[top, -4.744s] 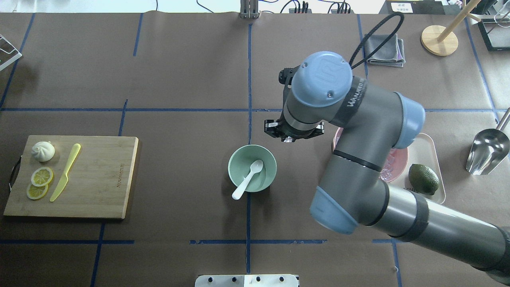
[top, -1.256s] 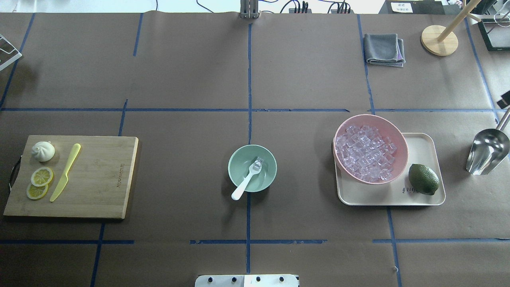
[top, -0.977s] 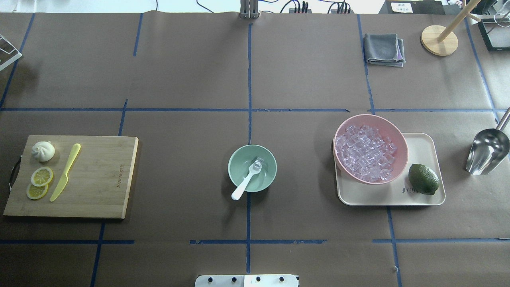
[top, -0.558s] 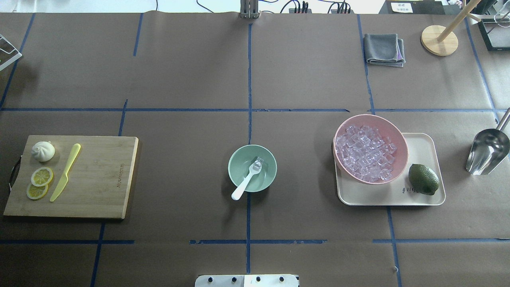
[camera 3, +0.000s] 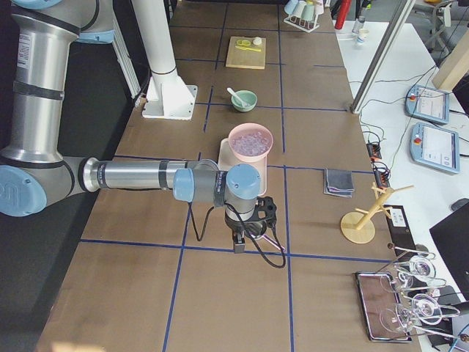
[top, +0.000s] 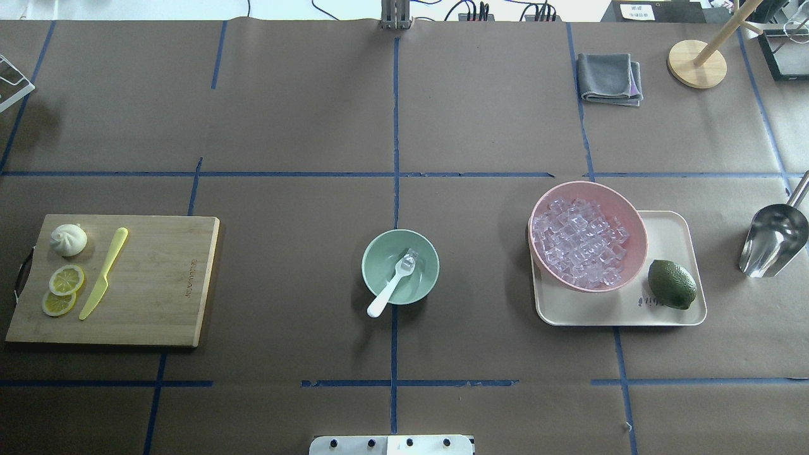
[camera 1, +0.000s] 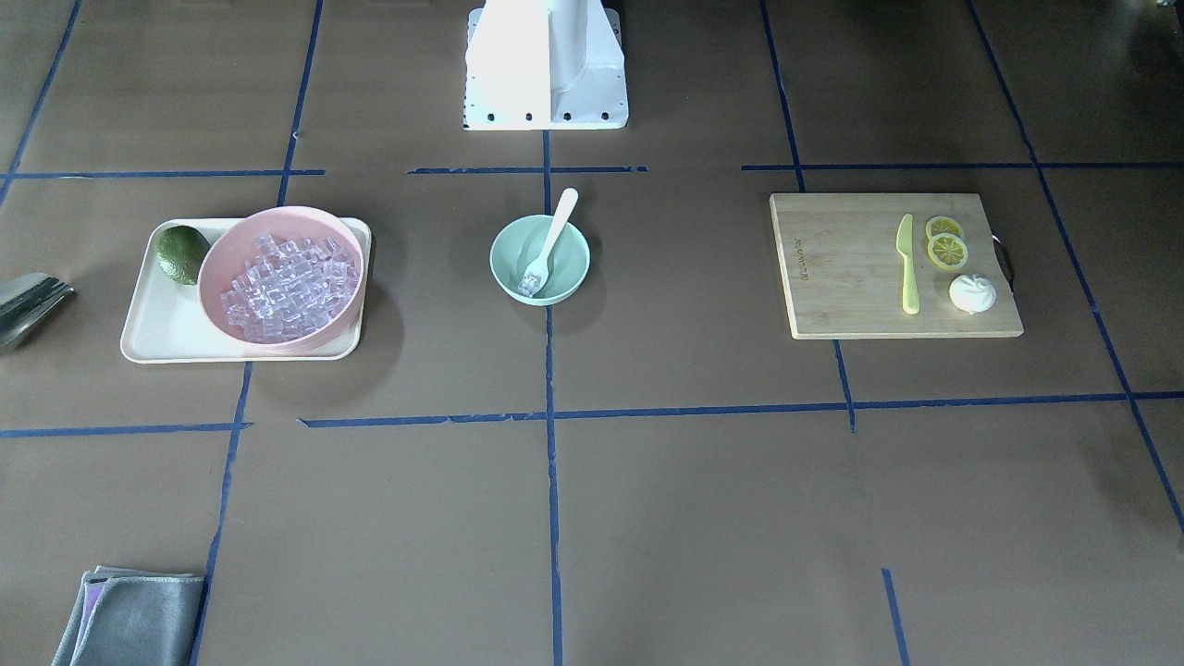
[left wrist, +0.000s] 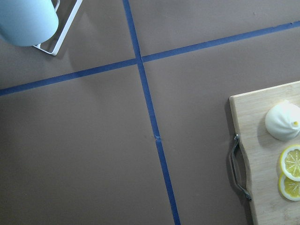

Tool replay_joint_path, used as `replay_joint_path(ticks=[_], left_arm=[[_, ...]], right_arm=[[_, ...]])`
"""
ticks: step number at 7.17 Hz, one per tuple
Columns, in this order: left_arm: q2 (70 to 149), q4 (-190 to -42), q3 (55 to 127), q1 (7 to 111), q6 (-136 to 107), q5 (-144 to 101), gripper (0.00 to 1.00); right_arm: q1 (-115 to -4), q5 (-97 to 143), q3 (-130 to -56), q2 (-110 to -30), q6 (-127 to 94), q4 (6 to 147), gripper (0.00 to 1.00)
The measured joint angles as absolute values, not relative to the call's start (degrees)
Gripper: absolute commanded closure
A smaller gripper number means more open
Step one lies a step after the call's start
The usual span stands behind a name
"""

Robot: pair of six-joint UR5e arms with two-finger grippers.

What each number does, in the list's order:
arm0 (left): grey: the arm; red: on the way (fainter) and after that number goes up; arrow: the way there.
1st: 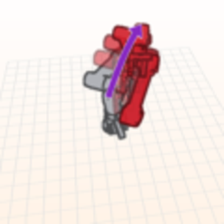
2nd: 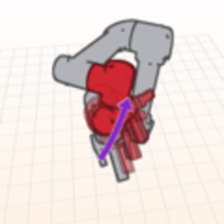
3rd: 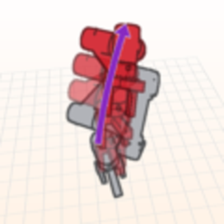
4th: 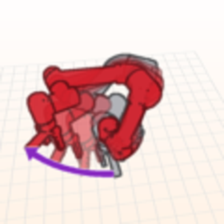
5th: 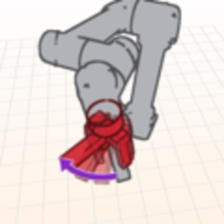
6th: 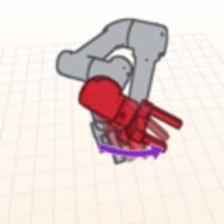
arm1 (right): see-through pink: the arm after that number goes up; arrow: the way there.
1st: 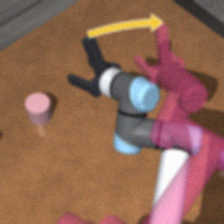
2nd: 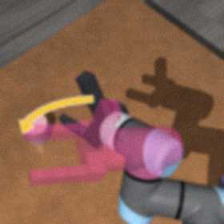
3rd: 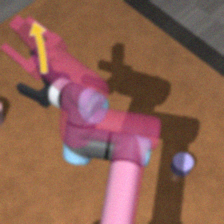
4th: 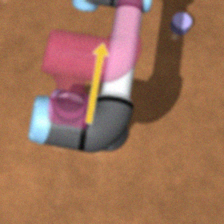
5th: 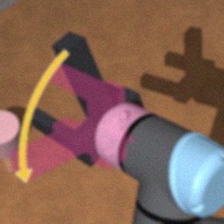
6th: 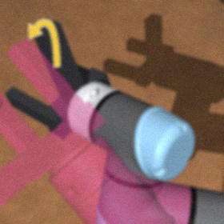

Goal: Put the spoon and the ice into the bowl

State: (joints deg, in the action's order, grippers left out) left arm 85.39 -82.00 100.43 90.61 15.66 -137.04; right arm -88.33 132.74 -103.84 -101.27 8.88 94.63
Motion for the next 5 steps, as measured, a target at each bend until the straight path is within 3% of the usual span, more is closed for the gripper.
replay_joint_path(ticks=[5], left_arm=[[84.96,-81.73,99.73,90.59,15.57,-136.69,0.0]], right_arm=[[-88.13,132.95,-103.12,-100.91,8.89,94.57,0.0]])
